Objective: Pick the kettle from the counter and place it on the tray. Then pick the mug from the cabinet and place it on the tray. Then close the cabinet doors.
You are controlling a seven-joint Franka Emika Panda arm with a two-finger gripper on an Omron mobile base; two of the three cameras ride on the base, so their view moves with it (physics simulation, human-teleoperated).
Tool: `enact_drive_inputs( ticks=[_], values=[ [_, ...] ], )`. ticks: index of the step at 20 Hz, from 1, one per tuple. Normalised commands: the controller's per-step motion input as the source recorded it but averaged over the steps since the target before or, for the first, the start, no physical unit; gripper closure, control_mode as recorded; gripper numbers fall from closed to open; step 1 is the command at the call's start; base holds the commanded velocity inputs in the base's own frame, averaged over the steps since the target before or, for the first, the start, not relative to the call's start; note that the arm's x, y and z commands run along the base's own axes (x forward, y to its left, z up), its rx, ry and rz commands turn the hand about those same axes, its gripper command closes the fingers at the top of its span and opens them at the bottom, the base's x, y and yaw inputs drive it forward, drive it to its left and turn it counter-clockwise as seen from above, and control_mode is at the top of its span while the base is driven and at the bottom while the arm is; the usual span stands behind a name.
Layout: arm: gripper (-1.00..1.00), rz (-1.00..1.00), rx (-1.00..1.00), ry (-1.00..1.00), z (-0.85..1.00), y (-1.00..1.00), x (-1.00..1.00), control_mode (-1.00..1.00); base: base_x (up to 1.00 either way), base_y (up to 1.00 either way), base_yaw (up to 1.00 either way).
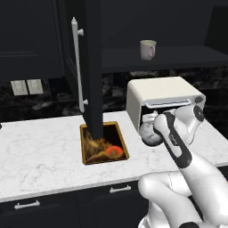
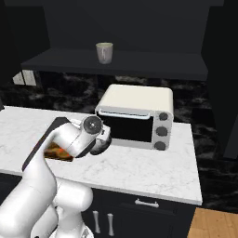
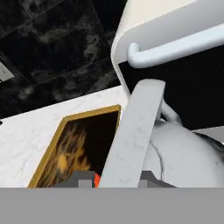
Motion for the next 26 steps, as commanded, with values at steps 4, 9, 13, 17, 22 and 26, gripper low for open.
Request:
enact_drive_inputs(
  ticks=[4, 9, 13, 17, 22, 26],
  values=[
    [1.00, -0.08, 0.07, 0.00, 0.33, 0.94, -0.30, -1.00, 0.00, 0.00, 0.00],
    [1.00, -0.09, 0.14, 0.00, 0.24, 0.92, -0.05, -1.00, 0.00, 0.00, 0.00],
    [1.00, -0.08, 0.23, 0.01, 0.17, 0.43, 0.11, -1.00, 0.00, 0.00, 0.00],
    [1.00, 0.01, 0.23, 0.01, 0.12, -0.15, 0.00, -1.00, 0.00, 0.00, 0.00],
    [1.00, 0.00, 0.07, 0.00, 0.00, -0.03, 0.22, -1.00, 0.00, 0.00, 0.00],
    [1.00, 0.00, 0.03, 0.04, -0.12, 0.00, 0.42, -1.00, 0.00, 0.00, 0.00]
  ],
)
